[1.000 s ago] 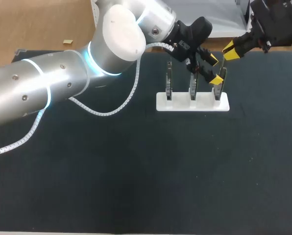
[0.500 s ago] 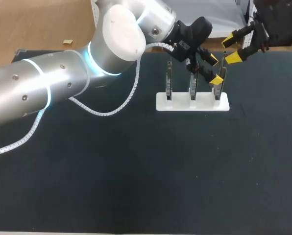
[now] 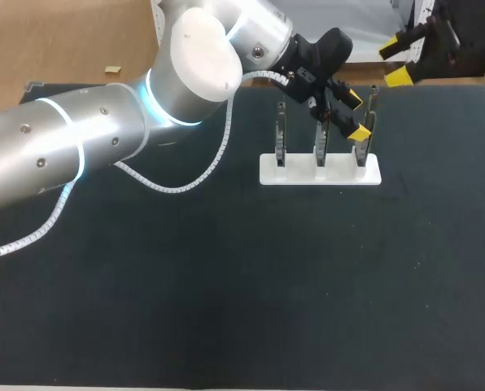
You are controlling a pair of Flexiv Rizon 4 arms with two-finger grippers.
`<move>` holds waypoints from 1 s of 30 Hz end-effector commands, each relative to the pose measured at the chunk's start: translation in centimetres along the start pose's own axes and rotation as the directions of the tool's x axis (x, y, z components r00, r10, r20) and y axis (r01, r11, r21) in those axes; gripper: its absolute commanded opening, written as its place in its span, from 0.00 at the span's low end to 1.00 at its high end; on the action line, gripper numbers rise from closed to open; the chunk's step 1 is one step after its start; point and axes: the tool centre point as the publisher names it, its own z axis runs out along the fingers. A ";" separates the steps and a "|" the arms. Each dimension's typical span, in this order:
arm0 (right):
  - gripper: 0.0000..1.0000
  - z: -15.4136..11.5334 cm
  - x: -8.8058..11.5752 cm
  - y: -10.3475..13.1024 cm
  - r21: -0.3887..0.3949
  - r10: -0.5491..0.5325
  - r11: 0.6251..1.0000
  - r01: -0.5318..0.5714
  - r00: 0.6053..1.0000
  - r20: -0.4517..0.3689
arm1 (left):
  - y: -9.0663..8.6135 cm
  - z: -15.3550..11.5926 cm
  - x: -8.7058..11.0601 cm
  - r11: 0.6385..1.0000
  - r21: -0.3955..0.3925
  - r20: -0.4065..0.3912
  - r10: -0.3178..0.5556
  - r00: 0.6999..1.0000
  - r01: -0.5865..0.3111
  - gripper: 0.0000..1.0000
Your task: Pick up the optical module with the left hand, and insert it into the network port with the right hand.
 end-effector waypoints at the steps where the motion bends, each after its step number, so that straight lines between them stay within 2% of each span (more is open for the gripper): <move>1: 0.00 0.4 -0.1 0.2 0.008 -0.004 1.000 0.004 1.000 0.002 | 0.3 0.1 -0.2 1.000 0.005 -0.006 -0.002 1.000 0.002 1.00; 30: 0.00 1.7 -0.3 0.6 -0.042 -0.026 0.999 0.026 1.000 0.000 | 0.3 0.1 -0.2 1.000 0.005 -0.006 -0.002 1.000 0.002 1.00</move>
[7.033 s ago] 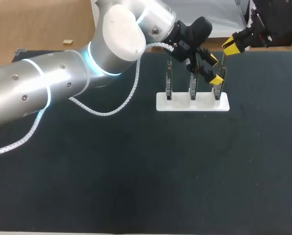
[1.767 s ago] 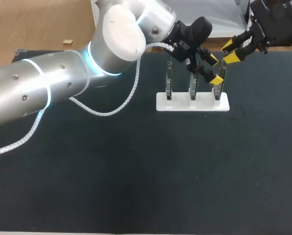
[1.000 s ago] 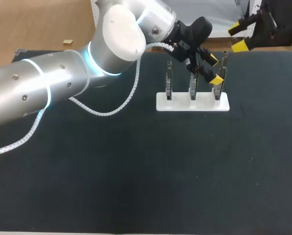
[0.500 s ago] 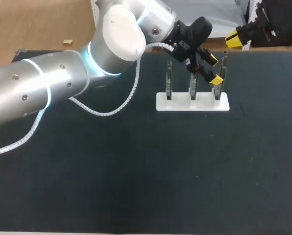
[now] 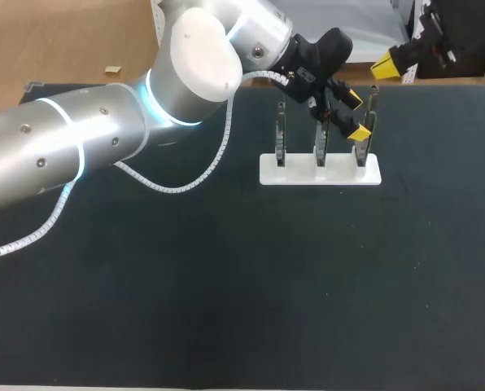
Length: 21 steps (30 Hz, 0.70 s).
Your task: Pick up the optical module with the left hand, and insert it into the network port with the right hand.
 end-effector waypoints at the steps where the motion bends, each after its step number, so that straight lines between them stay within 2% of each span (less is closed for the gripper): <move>1: 0.00 0.2 0.1 -0.2 -0.007 0.002 1.000 -0.002 1.000 0.000 | 0.3 0.1 -0.2 1.000 0.005 -0.006 -0.002 1.000 0.002 1.00; 21: 0.00 1.2 1.4 0.1 -0.027 0.037 0.999 -0.038 0.999 -0.022 | 0.3 0.1 -0.2 1.000 0.005 -0.006 -0.002 1.000 0.002 1.00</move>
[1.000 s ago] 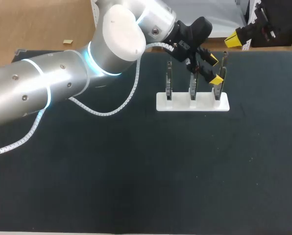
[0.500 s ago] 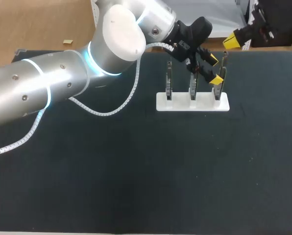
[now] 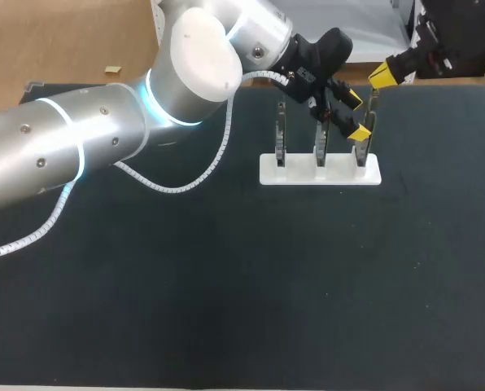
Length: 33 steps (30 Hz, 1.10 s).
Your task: Pick up the optical module with the left hand, and insert it into the network port with the right hand.
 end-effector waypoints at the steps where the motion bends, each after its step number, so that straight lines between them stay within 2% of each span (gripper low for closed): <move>1: 0.00 0.3 0.3 -0.2 -0.004 0.003 1.000 -0.003 1.000 -0.010 | 0.3 0.1 -0.2 1.000 0.005 -0.006 -0.002 1.000 0.002 1.00; 33: 0.00 1.4 2.2 -0.1 -0.015 0.044 0.999 -0.045 0.998 -0.052 | 0.3 0.1 -0.2 1.000 0.005 -0.006 -0.002 1.000 0.002 1.00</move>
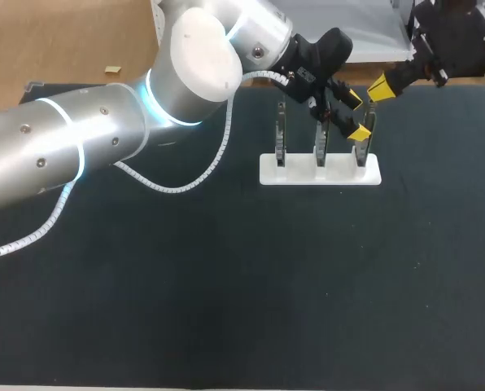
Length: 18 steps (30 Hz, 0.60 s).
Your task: Pick up the optical module with the left hand, and insert it into the network port with the right hand.
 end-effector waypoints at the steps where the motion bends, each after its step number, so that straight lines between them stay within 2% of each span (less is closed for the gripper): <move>1: 0.00 0.2 0.2 -0.1 0.000 0.004 1.000 -0.004 1.000 -0.003 | 0.3 0.1 -0.2 1.000 0.005 -0.006 -0.002 1.000 0.002 1.00; 18: 0.00 0.7 0.6 -0.2 -0.008 0.008 1.000 -0.008 1.000 -0.013 | 0.3 0.1 -0.2 1.000 0.005 -0.006 -0.002 1.000 0.002 1.00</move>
